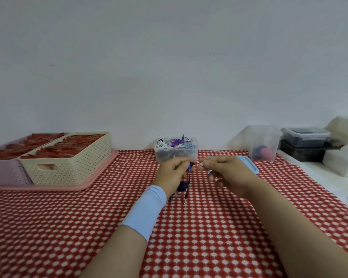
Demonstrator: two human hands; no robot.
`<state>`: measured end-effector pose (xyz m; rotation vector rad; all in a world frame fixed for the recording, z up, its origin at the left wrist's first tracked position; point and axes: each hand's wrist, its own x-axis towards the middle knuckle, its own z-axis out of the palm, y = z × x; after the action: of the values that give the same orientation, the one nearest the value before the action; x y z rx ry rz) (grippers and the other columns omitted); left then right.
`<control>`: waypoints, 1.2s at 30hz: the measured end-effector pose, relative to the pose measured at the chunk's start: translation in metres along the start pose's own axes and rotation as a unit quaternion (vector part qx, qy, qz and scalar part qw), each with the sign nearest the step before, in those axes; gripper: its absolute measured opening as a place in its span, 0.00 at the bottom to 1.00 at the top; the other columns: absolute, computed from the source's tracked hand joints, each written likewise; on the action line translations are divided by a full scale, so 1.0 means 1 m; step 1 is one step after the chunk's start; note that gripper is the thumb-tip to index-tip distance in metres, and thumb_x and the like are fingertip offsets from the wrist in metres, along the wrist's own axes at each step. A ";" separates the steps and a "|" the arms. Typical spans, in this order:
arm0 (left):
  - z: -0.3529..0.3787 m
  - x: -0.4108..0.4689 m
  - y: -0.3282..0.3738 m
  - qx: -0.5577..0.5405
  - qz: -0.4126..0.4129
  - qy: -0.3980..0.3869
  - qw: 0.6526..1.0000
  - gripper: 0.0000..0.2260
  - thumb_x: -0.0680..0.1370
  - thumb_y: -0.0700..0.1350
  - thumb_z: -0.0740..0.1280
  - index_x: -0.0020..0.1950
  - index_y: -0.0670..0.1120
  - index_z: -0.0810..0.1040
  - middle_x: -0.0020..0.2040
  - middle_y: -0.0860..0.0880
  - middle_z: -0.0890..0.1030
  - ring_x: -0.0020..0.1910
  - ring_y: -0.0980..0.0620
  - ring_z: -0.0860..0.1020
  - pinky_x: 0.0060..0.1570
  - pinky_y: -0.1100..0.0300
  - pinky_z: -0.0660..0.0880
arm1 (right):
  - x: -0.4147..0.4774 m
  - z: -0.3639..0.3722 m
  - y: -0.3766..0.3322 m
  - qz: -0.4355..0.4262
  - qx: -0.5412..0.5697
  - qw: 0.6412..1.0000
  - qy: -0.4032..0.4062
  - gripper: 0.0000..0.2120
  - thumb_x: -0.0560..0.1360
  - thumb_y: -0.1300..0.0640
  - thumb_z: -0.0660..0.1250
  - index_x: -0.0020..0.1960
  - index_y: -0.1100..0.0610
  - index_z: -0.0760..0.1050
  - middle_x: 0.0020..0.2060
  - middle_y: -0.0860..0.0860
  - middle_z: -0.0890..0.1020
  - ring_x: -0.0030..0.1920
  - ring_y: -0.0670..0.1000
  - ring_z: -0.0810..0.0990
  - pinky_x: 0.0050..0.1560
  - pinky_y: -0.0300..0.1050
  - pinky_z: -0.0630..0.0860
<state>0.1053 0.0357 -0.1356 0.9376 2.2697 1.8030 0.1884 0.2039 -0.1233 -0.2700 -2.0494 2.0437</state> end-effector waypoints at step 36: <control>-0.002 -0.008 -0.001 -0.138 -0.039 -0.046 0.989 0.07 0.78 0.41 0.69 0.46 0.48 0.86 0.41 0.49 0.85 0.40 0.53 0.76 0.54 0.51 0.76 | -0.006 0.009 -0.005 0.007 0.020 0.996 -0.089 0.12 0.73 0.57 0.71 0.56 0.59 0.85 0.42 0.54 0.85 0.35 0.48 0.80 0.27 0.38 0.68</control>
<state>0.1103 0.0296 -0.1384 0.8499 1.9111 1.9311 0.1922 0.1936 -0.1183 -0.0971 -2.1083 2.1858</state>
